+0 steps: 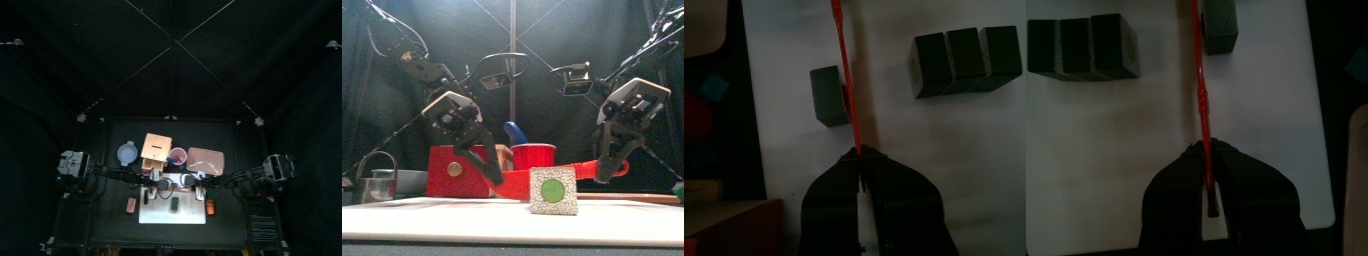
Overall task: Place sushi on board then cut the sushi with the knife then place the pieces on the plate
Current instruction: Cut the sushi into 4 pieces
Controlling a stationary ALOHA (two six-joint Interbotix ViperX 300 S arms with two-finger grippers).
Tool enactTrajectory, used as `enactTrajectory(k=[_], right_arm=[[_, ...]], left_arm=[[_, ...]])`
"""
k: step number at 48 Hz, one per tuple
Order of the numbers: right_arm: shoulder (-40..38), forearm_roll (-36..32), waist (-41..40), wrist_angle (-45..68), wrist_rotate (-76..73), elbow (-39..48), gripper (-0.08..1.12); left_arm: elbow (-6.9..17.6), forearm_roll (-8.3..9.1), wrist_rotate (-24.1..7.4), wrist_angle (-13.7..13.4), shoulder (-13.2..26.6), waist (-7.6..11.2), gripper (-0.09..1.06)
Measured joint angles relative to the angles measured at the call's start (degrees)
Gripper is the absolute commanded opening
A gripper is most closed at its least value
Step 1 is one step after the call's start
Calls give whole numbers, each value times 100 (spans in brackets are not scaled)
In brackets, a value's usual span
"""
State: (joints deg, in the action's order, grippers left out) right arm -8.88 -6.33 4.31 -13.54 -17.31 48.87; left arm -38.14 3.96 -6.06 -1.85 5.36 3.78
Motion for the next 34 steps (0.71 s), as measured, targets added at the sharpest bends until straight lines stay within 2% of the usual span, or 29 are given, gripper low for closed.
enactTrajectory(k=[6, 11, 18, 26, 34], right_arm=[[-281, 26, 255, -26, -9, -9, 45], [-431, 26, 466, -18, -18, -9, 45], [-431, 18, 800, -9, -18, -26, 45], [-237, 167, 967, 0, -35, -70, 45], [-9, 589, 1055, 9, -26, -79, 45]], left_arm=[[0, -9, 9, -9, -290, 176, 38], [-53, -9, 0, -9, -536, 396, 38], [-176, -9, 9, 132, -598, 633, 38], [-264, -53, 9, 527, -448, 721, 38], [-264, -97, 9, 712, -246, 747, 38]])
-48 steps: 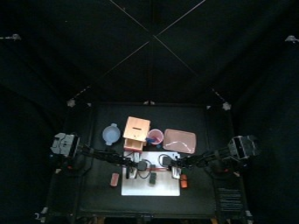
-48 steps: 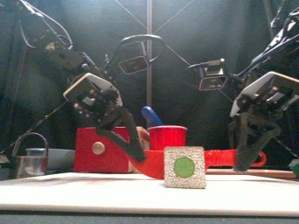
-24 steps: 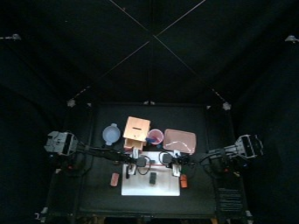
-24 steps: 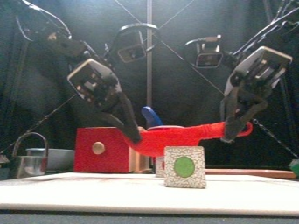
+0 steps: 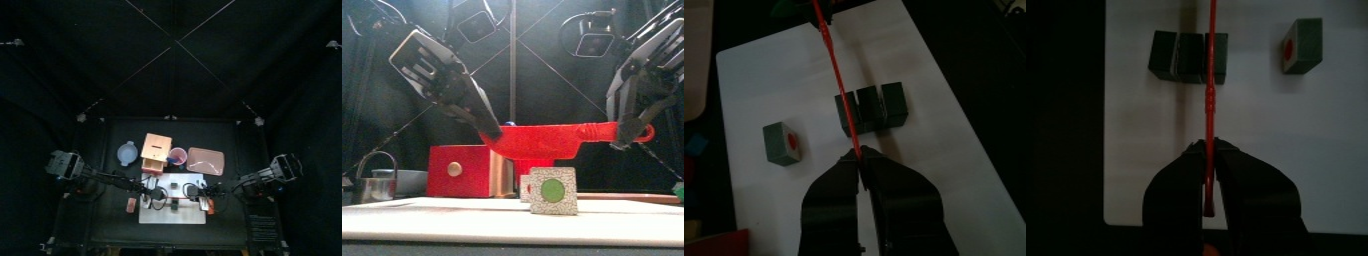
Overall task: Place sushi on board then cut the sushi with the knife then place the pieces on the plate
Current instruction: Cut the sushi into 4 pieces
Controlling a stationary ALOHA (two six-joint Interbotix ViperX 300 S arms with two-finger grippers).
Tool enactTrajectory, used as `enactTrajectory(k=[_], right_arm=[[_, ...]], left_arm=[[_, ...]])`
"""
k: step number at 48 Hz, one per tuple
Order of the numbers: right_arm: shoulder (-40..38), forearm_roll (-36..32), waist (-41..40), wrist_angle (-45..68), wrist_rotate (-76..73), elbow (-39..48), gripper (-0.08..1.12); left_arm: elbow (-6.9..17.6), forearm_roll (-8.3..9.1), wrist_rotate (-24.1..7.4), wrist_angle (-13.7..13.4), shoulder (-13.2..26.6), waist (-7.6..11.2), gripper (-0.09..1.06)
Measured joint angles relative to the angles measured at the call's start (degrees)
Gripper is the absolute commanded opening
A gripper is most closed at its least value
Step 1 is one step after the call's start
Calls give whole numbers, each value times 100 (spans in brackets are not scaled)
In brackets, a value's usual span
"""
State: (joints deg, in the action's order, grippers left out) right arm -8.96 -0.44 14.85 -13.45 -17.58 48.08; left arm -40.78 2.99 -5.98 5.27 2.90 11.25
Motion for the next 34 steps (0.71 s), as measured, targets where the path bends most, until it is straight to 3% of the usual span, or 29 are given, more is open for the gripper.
enactTrajectory(k=[13, 34], right_arm=[[53, 396, 132, 26, 0, 0, 45], [62, 123, 105, -79, 9, -9, 45]], left_arm=[[0, -18, 0, 105, 44, 114, 38], [18, -9, -18, 149, 79, 97, 38]])
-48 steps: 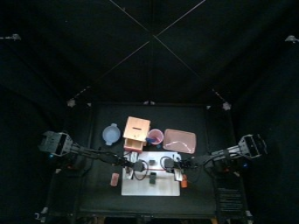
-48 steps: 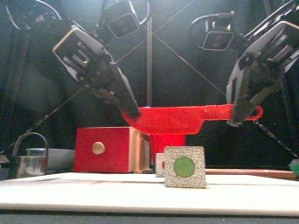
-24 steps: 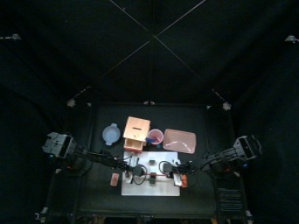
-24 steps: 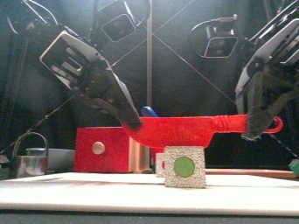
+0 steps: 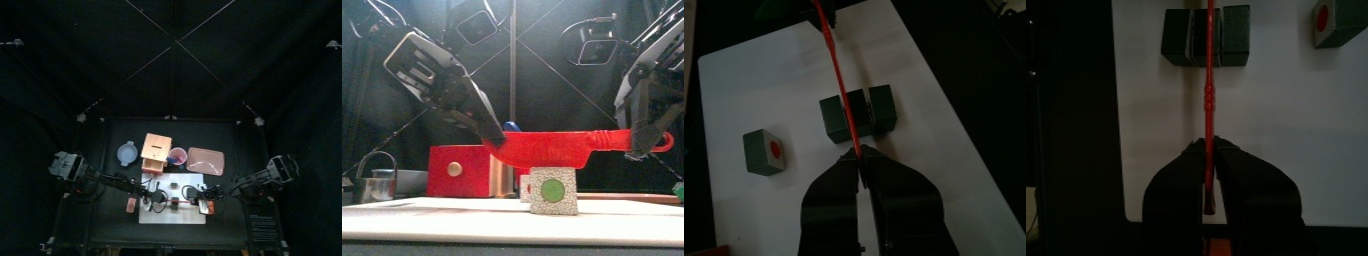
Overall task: Place sushi on board then cut the sushi with the knife then place the pieces on the plate
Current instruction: Cut the sushi into 4 pieces
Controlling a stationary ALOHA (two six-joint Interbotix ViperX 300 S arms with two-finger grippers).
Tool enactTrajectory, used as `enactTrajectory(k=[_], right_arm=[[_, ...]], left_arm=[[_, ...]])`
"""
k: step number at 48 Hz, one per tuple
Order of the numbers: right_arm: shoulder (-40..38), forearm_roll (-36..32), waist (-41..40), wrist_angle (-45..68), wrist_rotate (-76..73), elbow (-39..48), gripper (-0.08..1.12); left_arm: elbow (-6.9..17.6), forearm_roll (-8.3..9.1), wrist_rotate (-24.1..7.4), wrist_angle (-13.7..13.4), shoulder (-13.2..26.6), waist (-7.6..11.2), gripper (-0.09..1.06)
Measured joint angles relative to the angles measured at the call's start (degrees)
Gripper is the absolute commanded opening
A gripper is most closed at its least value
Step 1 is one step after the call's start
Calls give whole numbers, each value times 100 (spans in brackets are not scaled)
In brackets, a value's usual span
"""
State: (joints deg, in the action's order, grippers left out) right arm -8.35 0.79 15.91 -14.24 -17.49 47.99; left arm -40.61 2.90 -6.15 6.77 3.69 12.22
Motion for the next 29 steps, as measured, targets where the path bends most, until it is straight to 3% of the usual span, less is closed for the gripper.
enactTrajectory(k=[29], right_arm=[[0, -70, -79, -35, 0, 0, 45]], left_arm=[[0, 26, 0, 0, 44, -18, 38]])
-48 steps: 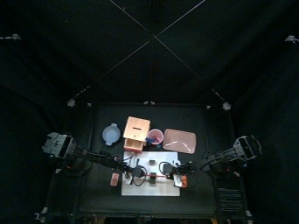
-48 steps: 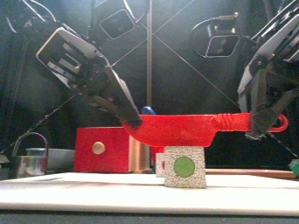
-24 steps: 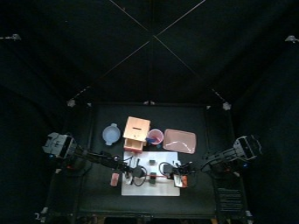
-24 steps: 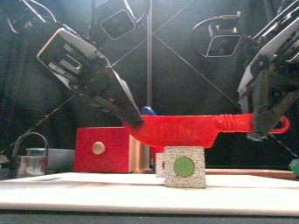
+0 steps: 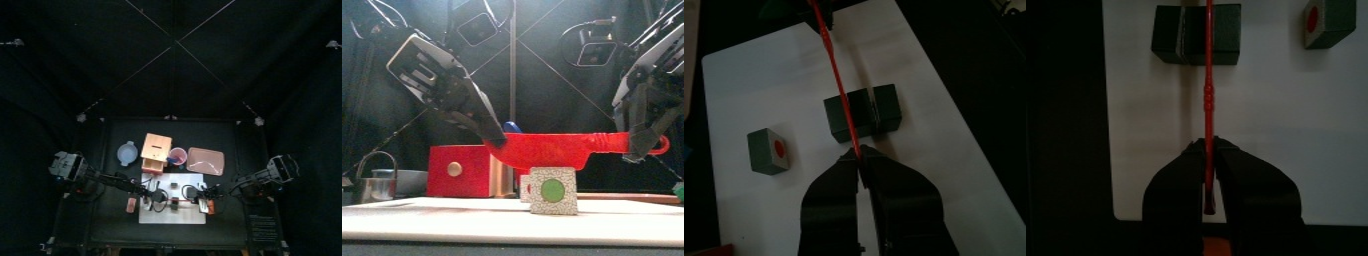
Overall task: Place sushi on board then cut the sushi with the knife then place the pieces on the plate
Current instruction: Cut the sushi into 4 pieces
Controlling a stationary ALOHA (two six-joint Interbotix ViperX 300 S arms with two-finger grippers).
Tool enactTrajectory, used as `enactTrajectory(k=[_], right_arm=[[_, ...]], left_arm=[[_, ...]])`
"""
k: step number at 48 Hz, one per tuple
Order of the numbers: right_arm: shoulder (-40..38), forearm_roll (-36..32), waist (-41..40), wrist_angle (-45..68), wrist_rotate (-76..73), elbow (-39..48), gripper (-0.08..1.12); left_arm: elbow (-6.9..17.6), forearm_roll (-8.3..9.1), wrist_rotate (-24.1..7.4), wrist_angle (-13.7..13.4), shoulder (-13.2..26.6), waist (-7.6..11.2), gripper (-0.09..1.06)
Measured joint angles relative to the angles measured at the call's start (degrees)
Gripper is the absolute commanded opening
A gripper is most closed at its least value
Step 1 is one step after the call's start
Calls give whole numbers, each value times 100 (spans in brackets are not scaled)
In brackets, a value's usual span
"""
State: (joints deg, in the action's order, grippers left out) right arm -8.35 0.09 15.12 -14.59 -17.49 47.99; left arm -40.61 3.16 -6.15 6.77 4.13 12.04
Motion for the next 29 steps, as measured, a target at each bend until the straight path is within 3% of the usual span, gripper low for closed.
enactTrajectory(k=[29], right_arm=[[598, -167, -176, 255, 18, 0, 45]], left_arm=[[53, -9, 9, 35, 571, -26, 38]])
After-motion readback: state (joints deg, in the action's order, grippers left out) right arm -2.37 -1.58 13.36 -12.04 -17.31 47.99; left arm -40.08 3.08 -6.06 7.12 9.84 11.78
